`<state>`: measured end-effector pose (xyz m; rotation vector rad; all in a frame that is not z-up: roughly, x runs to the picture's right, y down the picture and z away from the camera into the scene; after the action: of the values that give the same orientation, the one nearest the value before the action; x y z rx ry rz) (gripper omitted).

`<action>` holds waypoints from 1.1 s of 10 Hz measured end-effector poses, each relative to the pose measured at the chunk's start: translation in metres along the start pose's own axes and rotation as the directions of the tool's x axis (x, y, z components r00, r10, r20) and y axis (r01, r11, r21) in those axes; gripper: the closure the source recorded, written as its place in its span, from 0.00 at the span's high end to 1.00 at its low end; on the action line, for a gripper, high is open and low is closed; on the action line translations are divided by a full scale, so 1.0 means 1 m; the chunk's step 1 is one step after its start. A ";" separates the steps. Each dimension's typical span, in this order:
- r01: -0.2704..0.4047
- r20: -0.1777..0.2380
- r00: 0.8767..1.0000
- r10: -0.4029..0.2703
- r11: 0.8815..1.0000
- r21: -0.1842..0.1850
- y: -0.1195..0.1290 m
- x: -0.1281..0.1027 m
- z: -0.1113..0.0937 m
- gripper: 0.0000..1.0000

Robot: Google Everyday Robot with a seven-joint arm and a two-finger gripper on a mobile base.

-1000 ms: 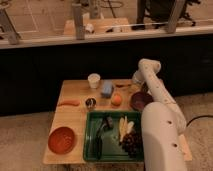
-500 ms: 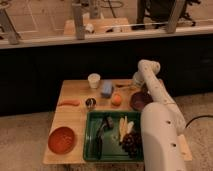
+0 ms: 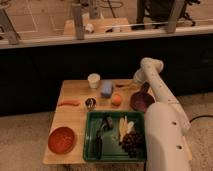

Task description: Place fork in table surface

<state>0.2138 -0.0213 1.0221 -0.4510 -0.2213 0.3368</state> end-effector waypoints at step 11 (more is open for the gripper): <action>0.004 0.010 1.000 -0.005 1.000 0.024 -0.005 -0.015 0.011 0.70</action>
<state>0.1987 -0.0267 1.0320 -0.4249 -0.2273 0.3369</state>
